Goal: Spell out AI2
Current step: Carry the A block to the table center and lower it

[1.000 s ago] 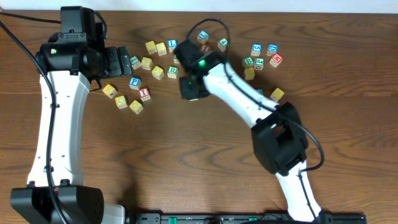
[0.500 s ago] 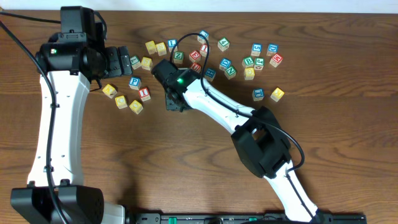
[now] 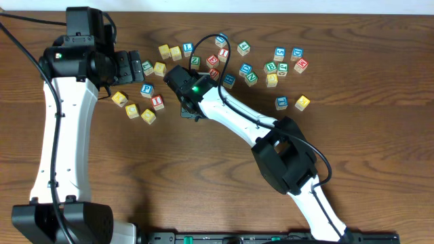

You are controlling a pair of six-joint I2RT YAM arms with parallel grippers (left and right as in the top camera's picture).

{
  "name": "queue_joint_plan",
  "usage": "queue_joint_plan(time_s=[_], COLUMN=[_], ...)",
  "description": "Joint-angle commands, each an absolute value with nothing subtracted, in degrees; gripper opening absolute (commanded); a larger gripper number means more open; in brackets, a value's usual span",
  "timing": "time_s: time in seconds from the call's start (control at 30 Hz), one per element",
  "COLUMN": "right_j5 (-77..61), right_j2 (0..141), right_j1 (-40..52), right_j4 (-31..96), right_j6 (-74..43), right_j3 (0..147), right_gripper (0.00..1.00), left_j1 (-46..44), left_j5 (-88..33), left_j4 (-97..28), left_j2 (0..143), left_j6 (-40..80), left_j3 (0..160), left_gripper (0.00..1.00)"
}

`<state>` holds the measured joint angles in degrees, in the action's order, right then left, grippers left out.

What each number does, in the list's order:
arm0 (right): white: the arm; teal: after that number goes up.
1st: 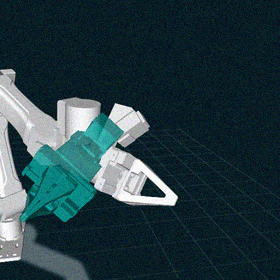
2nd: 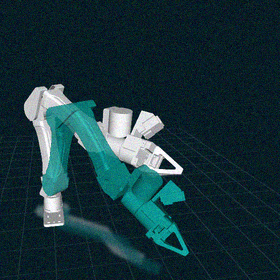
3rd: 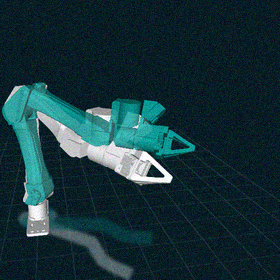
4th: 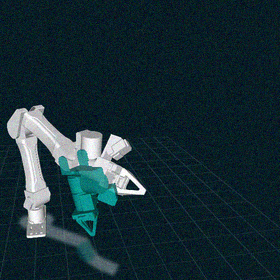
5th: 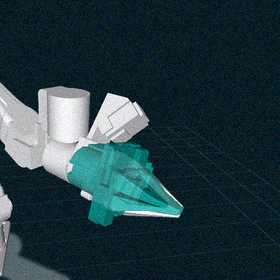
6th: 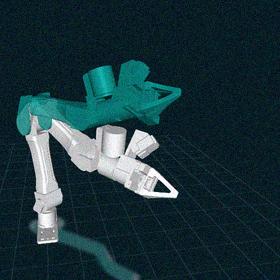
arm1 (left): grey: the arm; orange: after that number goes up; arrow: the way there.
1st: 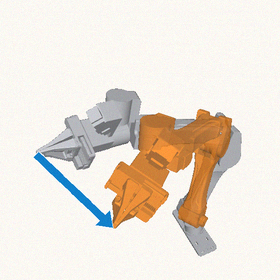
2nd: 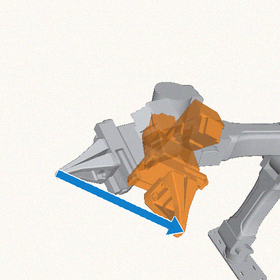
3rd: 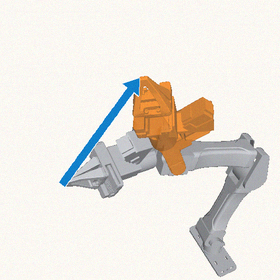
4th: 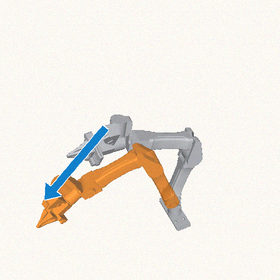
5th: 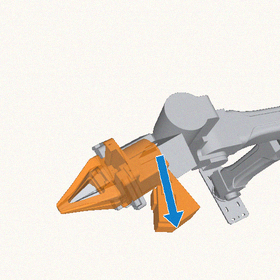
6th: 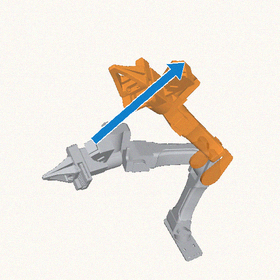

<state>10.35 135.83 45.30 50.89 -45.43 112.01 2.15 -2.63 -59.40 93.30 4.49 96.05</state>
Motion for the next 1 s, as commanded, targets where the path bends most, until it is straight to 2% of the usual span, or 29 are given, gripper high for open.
queue_joint_plan(time_s=[0.0,0.27,0.4,0.57,0.97], right_j5=[11.6,9.4,9.4,9.4,9.5], right_j2=[136.2,137.7,137.9,137.9,137.9], right_j1=[46.2,46.2,46.1,46.1,46.1], right_j4=[50.8,50.7,50.7,50.7,53.6], right_j6=[-47.7,-47.8,-47.5,-47.5,-45.1], right_j3=[112.7,112.7,112.7,112.7,116.9], right_gripper=[0.19,0.21,0.28,0.43,0.50], left_j1=[2.3,2.3,2.3,2.3,2.3], left_j5=[-2.1,-2.1,-2.1,-2.1,-2.1], left_j4=[-59.5,-59.5,-59.5,-59.5,-59.5], left_j2=[93.6,93.6,93.6,93.6,93.6], left_j6=[4.8,4.8,4.8,4.8,4.8], left_j3=[97.3,97.3,97.3,97.3,97.3], left_gripper=[0.98,0.98,0.98,0.98,0.98])
